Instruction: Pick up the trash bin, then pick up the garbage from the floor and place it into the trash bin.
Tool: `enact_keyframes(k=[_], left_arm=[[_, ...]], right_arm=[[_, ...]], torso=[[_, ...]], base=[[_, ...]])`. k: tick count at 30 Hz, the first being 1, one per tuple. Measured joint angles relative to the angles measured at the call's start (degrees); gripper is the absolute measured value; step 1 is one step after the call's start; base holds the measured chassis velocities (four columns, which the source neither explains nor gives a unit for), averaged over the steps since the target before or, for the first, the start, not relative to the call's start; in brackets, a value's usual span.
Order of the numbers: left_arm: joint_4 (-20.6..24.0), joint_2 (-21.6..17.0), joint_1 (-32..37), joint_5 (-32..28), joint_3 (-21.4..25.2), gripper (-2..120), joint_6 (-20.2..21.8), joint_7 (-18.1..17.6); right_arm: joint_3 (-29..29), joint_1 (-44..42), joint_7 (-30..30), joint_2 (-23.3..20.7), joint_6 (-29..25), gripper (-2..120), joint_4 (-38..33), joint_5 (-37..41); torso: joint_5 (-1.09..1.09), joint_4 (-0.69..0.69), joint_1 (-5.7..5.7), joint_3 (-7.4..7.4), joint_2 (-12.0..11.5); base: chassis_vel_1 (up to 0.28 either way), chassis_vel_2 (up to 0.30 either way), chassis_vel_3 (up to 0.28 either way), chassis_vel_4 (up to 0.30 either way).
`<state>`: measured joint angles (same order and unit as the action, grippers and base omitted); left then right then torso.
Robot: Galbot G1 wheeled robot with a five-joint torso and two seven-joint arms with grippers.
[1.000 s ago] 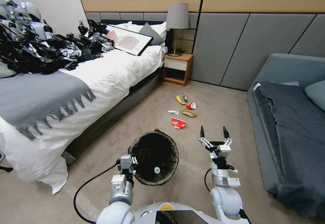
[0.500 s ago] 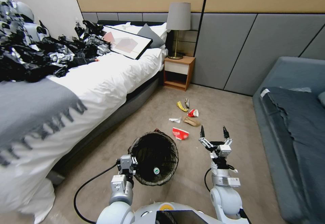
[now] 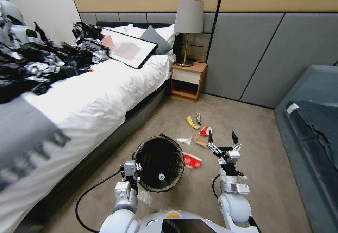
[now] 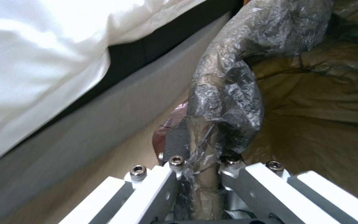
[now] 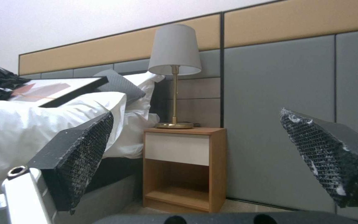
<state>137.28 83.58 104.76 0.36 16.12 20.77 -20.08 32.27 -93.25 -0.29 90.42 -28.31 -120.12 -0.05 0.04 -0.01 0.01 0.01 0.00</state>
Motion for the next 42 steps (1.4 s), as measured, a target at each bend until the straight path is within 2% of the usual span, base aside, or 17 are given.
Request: enact_keyframes(k=[1,2,3,8,27,38,42], left_arm=[[0.0,0.02,0.04,0.01,0.03,0,-0.01,-0.04],[-0.02,-0.01,-0.01,0.01,0.03,0,-0.02,-0.03],[-0.03,-0.01,0.0,0.01,0.03,0,-0.03,-0.03],[-0.05,-0.05,-0.02,0.02,0.07,0,-0.07,-0.04],[0.12,-0.04,-0.53,-0.45,0.85,0,-0.11,-0.01],[0.15,-0.05,-0.54,-0.54,0.93,0,-0.07,0.02],[0.16,-0.07,-0.6,-0.57,1.02,0,-0.04,0.03]], right_arm=[[-0.05,0.07,-0.01,0.0,-0.2,100,0.04,-0.01],[-0.01,0.13,-0.21,-0.01,-0.7,100,0.05,-0.02],[-0.06,0.2,-0.85,-0.01,-1.25,100,0.16,0.01],[-0.04,0.43,-1.92,-0.04,-2.15,100,0.27,-0.02],[-0.03,1.0,-1.87,-0.6,-3.25,100,1.73,-3.47],[-0.21,0.37,-1.13,-3.3,1.9,100,0.39,-2.88],[-0.21,-0.1,-1.52,-6.8,7.3,100,-0.23,-0.54]], torso=[[0.01,0.04,-0.01,0.0,0.0],[-0.11,0.0,0.0,0.0,0.0],[-0.01,0.01,-0.01,0.0,0.0],[-0.04,0.01,0.02,0.01,0.0],[-0.03,0.01,-0.01,-0.01,0.0],[-0.04,0.01,-0.02,-0.01,0.0],[-0.03,0.01,-0.02,-0.01,0.0]], base=[[-0.354,0.351,0.366,-0.347],[-0.334,0.354,0.366,-0.312],[-0.273,0.321,0.28,-0.312],[-0.212,0.229,0.234,-0.239],[0.012,-0.009,-0.012,0.006],[0.0,0.0,0.0,0.0],[0.0,0.0,0.0,0.0]])
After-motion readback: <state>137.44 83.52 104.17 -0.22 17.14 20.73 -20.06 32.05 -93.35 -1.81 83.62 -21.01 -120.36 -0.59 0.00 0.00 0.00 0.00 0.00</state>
